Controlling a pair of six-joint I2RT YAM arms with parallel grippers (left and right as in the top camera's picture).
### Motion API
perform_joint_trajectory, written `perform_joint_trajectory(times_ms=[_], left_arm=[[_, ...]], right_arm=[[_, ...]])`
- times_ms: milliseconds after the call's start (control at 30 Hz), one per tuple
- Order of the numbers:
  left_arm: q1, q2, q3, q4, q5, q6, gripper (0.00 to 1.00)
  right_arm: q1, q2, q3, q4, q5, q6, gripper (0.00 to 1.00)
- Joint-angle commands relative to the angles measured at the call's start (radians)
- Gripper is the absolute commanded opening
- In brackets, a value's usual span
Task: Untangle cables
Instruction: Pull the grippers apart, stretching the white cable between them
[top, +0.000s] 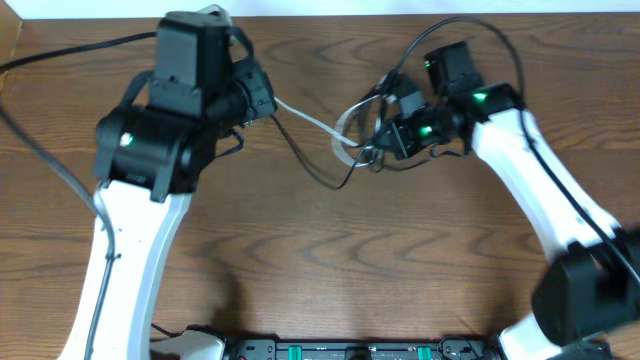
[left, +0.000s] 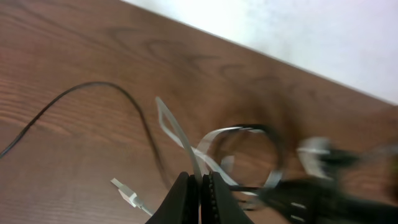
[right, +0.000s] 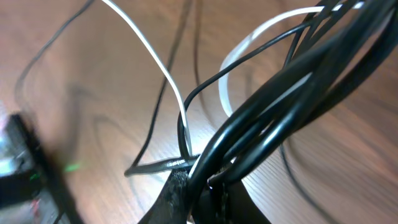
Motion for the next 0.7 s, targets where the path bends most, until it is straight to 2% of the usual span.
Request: perform_joint_trajectory(times_ms=[0, 133, 233, 333, 667], left_arm=[[0.007, 0.04, 0.011, -0.011, -0.079, 0.045, 0.07], [0.043, 0.047, 0.011, -0.014, -0.191, 0.045, 0.07], [0.09, 0.045, 0.011, -0.023, -0.264, 0.045, 0.07], [0.15, 0.045, 0.011, -0.056, -0.315, 0.045, 0.07], [0.325, 0.045, 0.011, -0.103, -0.315, 0.045, 0.07]], right_arm=[[-0.018, -0.122, 0.027, -0.018, 0.238, 0.119, 0.01], [-0.063, -0.201, 0.027, -0.032, 0.308, 0.125, 0.13], [-0.102, -0.221, 0.027, -0.05, 0.348, 0.146, 0.13], [-0.14, -0.217, 0.026, -0.086, 0.382, 0.169, 0.08], [-0.216, -0.19, 0.026, -0.113, 0.324, 0.176, 0.1]])
